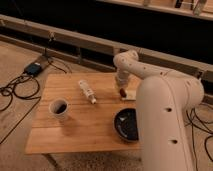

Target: Place the pepper on the white sponge

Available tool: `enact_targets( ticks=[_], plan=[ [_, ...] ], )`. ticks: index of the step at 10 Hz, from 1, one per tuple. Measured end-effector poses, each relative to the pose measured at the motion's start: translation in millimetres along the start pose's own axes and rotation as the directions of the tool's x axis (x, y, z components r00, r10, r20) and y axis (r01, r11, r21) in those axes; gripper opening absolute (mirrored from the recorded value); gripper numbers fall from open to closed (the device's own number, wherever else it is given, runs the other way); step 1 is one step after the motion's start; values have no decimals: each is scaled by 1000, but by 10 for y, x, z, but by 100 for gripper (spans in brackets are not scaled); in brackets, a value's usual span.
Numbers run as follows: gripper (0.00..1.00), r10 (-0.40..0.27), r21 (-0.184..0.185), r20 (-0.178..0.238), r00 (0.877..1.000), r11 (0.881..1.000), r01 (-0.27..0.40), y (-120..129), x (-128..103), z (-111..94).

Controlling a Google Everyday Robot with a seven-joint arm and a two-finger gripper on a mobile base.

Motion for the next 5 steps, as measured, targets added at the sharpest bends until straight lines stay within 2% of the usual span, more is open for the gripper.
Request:
enact_targets(
  ticks=[2,5],
  plan=[
    [0,57,-2,-7,998,998,-57,-68,222,-21],
    [0,149,-10,-17,989,989,-149,-228,454,18]
  ],
)
